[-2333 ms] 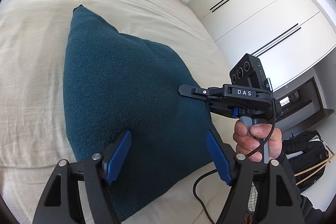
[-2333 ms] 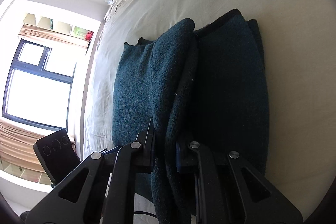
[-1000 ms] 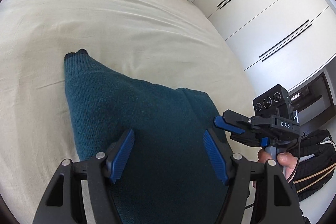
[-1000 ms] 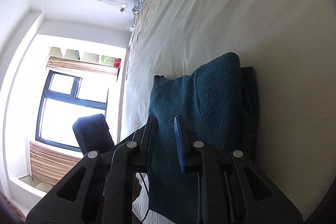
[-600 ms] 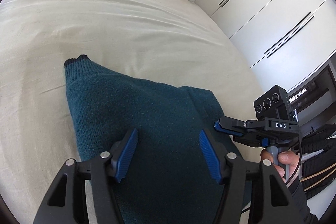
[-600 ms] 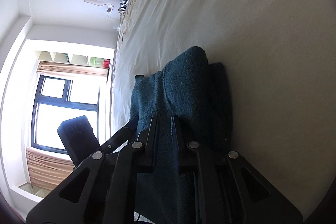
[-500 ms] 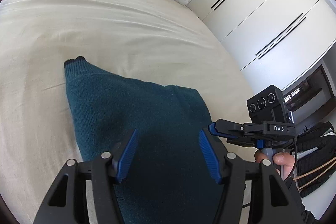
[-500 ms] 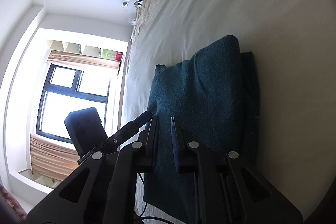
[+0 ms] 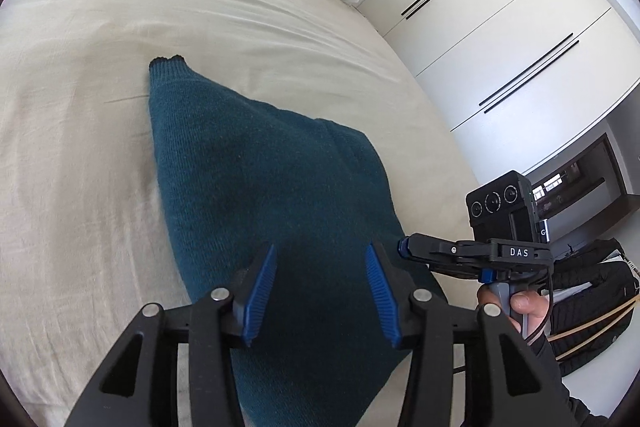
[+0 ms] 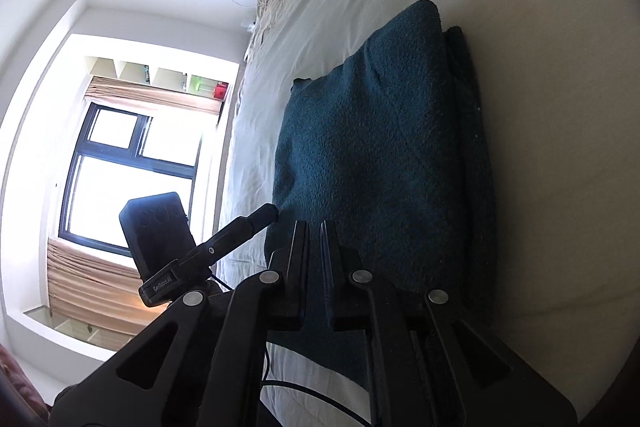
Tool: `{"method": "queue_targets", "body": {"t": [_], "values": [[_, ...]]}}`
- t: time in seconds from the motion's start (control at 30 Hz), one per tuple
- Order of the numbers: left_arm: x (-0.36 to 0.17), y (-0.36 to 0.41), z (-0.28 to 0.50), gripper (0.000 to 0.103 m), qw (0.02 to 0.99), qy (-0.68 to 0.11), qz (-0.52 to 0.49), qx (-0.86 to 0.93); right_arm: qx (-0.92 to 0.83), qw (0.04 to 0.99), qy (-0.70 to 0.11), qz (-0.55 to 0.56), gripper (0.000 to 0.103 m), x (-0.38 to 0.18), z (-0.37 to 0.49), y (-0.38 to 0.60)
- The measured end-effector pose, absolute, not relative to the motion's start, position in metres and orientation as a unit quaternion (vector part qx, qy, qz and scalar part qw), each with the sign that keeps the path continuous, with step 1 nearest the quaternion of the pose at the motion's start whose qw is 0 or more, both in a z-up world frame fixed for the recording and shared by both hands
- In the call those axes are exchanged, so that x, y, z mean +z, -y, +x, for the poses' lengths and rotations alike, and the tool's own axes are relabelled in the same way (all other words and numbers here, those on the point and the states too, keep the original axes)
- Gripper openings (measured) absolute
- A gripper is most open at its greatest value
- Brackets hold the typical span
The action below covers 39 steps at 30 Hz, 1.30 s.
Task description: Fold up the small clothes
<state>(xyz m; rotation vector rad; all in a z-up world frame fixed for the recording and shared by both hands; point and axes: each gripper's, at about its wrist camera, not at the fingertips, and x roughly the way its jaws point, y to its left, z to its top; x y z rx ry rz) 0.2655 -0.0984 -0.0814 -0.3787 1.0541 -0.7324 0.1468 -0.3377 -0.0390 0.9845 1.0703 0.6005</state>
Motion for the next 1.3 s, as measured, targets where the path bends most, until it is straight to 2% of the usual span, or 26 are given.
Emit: {"method": "queue_targets", "body": {"t": [0.07,0.17,0.3,0.4,0.43,0.47,0.5,0.6,0.73,0.77,0.83,0.9,1.03,1.3], "values": [[-0.093,0.106,0.253,0.049,0.793,-0.484,-0.142,-0.340,0.258,0.703,-0.502,0.432,0.010,-0.056,0.136,0.332],[-0.104,0.106,0.257,0.048,0.785,-0.487,-0.162,-0.346,0.246,0.691,-0.496,0.465,0.004,-0.077,0.128,0.342],[-0.083,0.097,0.246,0.049,0.791,-0.479,-0.160,-0.347,0.232,0.710,-0.481,0.459,0.014,-0.048,0.111,0.349],[-0.077,0.092,0.218,0.056,0.792,-0.469,-0.150,-0.361,0.259,0.713,-0.466,0.455,0.026,-0.029,0.088,0.343],[-0.082,0.092,0.210,0.057,0.788,-0.474,-0.147,-0.364,0.259,0.715,-0.467,0.452,0.038,-0.028,0.080,0.341],[-0.091,0.095,0.205,0.057,0.784,-0.482,-0.140,-0.364,0.256,0.715,-0.472,0.448,0.060,-0.032,0.073,0.340],[-0.102,0.097,0.202,0.057,0.782,-0.492,-0.131,-0.360,0.248,0.716,-0.477,0.445,0.063,-0.038,0.066,0.340],[-0.120,0.093,0.201,0.055,0.775,-0.497,-0.157,-0.358,0.245,0.702,-0.464,0.481,0.061,-0.055,0.055,0.349],[-0.098,0.086,0.192,0.057,0.785,-0.485,-0.145,-0.356,0.234,0.722,-0.456,0.464,0.063,-0.027,0.049,0.354],[-0.090,0.081,0.189,0.061,0.791,-0.475,-0.144,-0.357,0.233,0.731,-0.450,0.457,0.063,-0.019,0.046,0.358],[-0.079,0.063,0.190,0.083,0.805,-0.454,-0.160,-0.347,0.227,0.740,-0.446,0.450,0.063,-0.008,0.044,0.371],[-0.078,0.045,0.200,0.088,0.814,-0.444,-0.182,-0.327,0.213,0.747,-0.453,0.437,0.063,-0.004,0.052,0.388],[-0.098,0.027,0.238,0.088,0.794,-0.481,-0.220,-0.300,0.186,0.733,-0.487,0.436,0.063,-0.020,0.082,0.399],[-0.127,0.049,0.289,0.088,0.752,-0.541,-0.230,-0.298,0.191,0.711,-0.523,0.430,0.065,-0.051,0.144,0.408]]}}
